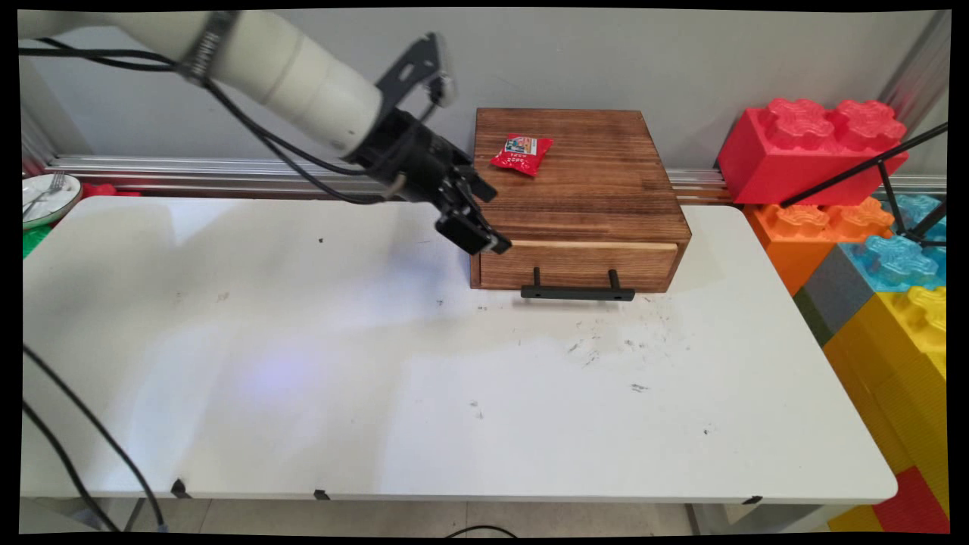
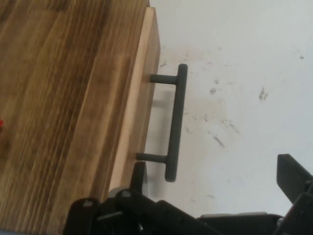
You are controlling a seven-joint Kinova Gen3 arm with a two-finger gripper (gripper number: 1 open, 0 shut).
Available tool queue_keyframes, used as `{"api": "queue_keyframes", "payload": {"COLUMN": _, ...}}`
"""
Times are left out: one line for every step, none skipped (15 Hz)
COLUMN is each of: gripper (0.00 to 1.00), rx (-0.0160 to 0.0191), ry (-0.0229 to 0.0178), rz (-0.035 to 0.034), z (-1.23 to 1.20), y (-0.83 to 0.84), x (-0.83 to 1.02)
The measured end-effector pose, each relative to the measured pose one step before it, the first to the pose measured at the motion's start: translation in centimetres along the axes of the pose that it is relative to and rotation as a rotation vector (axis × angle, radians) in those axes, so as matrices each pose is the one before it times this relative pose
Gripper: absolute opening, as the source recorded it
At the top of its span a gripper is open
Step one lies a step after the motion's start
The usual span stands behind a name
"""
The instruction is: Open the drawer
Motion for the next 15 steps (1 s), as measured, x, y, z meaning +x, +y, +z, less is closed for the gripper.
{"api": "queue_keyframes", "payload": {"gripper": 1.00, "rx": 0.00134, "ry": -0.01400, "rz": 0.01405, "z": 1.017, "y": -0.057, "x": 0.465}}
{"api": "queue_keyframes", "payload": {"gripper": 1.00, "rx": 0.00009, "ry": -0.01164, "rz": 0.01061, "z": 0.882, "y": -0.038, "x": 0.376}}
{"api": "queue_keyframes", "payload": {"gripper": 1.00, "rx": -0.00103, "ry": -0.01540, "rz": 0.01373, "z": 1.194, "y": -0.044, "x": 0.475}}
{"api": "queue_keyframes", "payload": {"gripper": 1.00, "rx": -0.00066, "ry": -0.01132, "rz": 0.01151, "z": 0.905, "y": -0.058, "x": 0.343}}
{"api": "queue_keyframes", "payload": {"gripper": 1.00, "rx": -0.00104, "ry": -0.01332, "rz": 0.01464, "z": 1.067, "y": -0.075, "x": 0.367}}
{"api": "queue_keyframes", "payload": {"gripper": 1.00, "rx": -0.00122, "ry": -0.01093, "rz": 0.01213, "z": 0.870, "y": -0.056, "x": 0.262}}
{"api": "queue_keyframes", "payload": {"gripper": 1.00, "rx": -0.00220, "ry": -0.01224, "rz": 0.01642, "z": 1.057, "y": -0.073, "x": 0.323}}
{"api": "queue_keyframes", "payload": {"gripper": 1.00, "rx": -0.00246, "ry": -0.01289, "rz": 0.01488, "z": 1.054, "y": -0.077, "x": 0.286}}
{"api": "queue_keyframes", "payload": {"gripper": 1.00, "rx": -0.00218, "ry": -0.01033, "rz": 0.01101, "z": 0.834, "y": -0.067, "x": 0.217}}
{"api": "queue_keyframes", "payload": {"gripper": 1.00, "rx": -0.00373, "ry": -0.01114, "rz": 0.01193, "z": 0.988, "y": -0.085, "x": 0.238}}
{"api": "queue_keyframes", "payload": {"gripper": 1.00, "rx": -0.00463, "ry": -0.01042, "rz": 0.00943, "z": 0.973, "y": -0.066, "x": 0.199}}
{"api": "queue_keyframes", "payload": {"gripper": 1.00, "rx": -0.00376, "ry": -0.00773, "rz": 0.00613, "z": 0.774, "y": -0.047, "x": 0.155}}
{"api": "queue_keyframes", "payload": {"gripper": 1.00, "rx": -0.00549, "ry": -0.00709, "rz": 0.00736, "z": 0.915, "y": -0.037, "x": 0.233}}
{"api": "queue_keyframes", "payload": {"gripper": 1.00, "rx": -0.00383, "ry": -0.00659, "rz": 0.00729, "z": 0.874, "y": -0.019, "x": 0.212}}
{"api": "queue_keyframes", "payload": {"gripper": 1.00, "rx": -0.00225, "ry": -0.00595, "rz": 0.00568, "z": 0.821, "y": -0.034, "x": 0.165}}
